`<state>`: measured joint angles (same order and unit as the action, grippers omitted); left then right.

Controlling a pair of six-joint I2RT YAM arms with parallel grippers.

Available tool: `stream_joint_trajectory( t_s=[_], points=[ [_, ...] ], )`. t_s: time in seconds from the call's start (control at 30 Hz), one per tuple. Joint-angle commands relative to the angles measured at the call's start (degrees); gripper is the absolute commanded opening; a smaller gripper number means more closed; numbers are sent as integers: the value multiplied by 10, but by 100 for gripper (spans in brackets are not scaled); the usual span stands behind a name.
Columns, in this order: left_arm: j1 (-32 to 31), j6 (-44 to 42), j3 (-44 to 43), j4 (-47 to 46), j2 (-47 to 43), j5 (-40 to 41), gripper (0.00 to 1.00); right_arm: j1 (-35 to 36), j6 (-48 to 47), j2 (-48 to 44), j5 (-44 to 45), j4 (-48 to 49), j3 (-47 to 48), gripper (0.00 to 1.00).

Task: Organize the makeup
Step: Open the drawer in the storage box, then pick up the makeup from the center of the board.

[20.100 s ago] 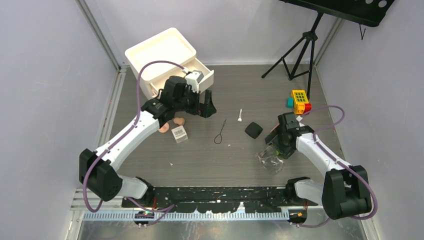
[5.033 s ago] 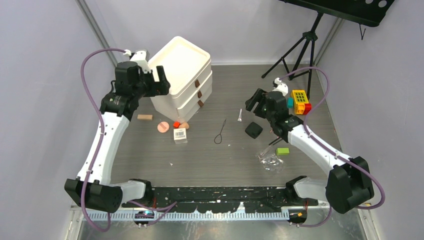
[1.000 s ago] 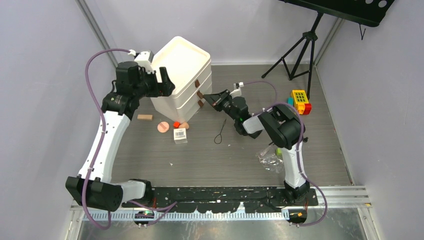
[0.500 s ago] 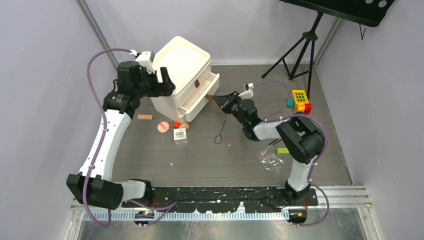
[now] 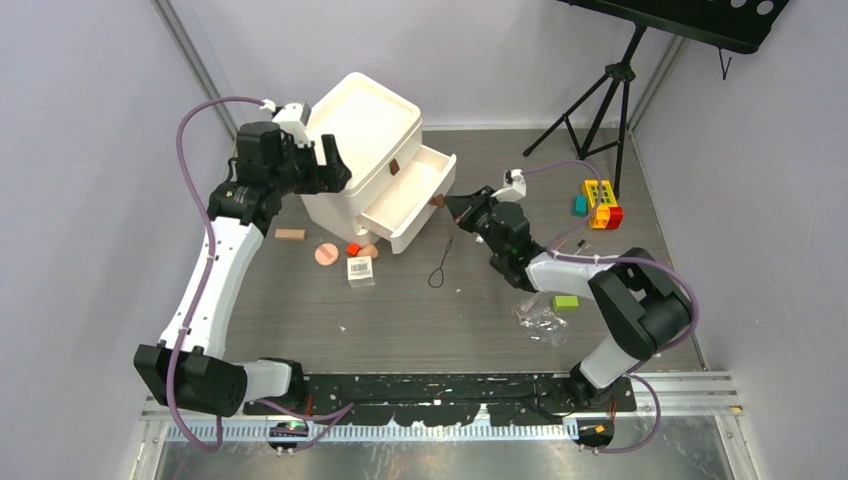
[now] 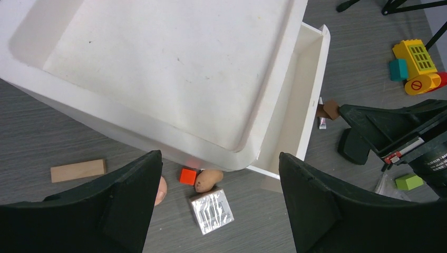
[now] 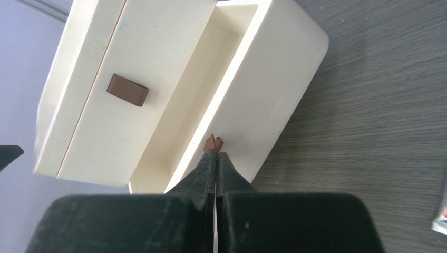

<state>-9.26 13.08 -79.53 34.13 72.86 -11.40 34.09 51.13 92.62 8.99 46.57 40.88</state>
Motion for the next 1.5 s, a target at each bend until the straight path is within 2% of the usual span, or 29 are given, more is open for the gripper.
stream_joint_trajectory(
  t_s=[0.0, 0.5, 0.53, 0.57, 0.67, 0.7, 0.83, 1.0, 1.1, 1.23, 1.37, 1.47],
  points=[
    [3, -5, -3, -14, -5, 0, 83, 1, -38, -59, 51, -18, -10, 0],
    [2, -5, -3, -13, -7, -1, 83, 0, -56, -132, 105, -95, -38, 0],
    [3, -6, -3, -13, -8, -1, 83, 0, -60, -133, 103, -102, -35, 2],
    [3, -5, -3, -13, -9, -1, 83, 1, -64, -134, 101, -113, -32, 9],
    [3, -8, -6, -8, -12, 2, 83, 0, -83, -141, 93, -168, -16, 33],
    [3, -9, -8, -7, -15, 6, 83, 0, -93, -145, 90, -187, -9, 38],
    [3, -1, -14, 12, -32, 31, 85, 0, -126, -165, 84, -265, 21, 48],
    [-4, 30, -10, 97, -72, 123, 88, 0, -146, -204, 101, -353, 52, 60],
    [-28, 63, 65, 94, -135, 150, 91, 0, -151, -223, 102, -367, 49, 65],
    [-84, 141, 206, 43, -218, 177, 93, 0, -144, -235, 90, -372, 43, 66],
    [-161, 191, 322, -52, -221, 235, 94, 0, -134, -240, 77, -382, 37, 66],
    [-214, 197, 354, -96, -195, 297, 95, -1, -130, -247, 72, -382, 31, 66]
  ],
)
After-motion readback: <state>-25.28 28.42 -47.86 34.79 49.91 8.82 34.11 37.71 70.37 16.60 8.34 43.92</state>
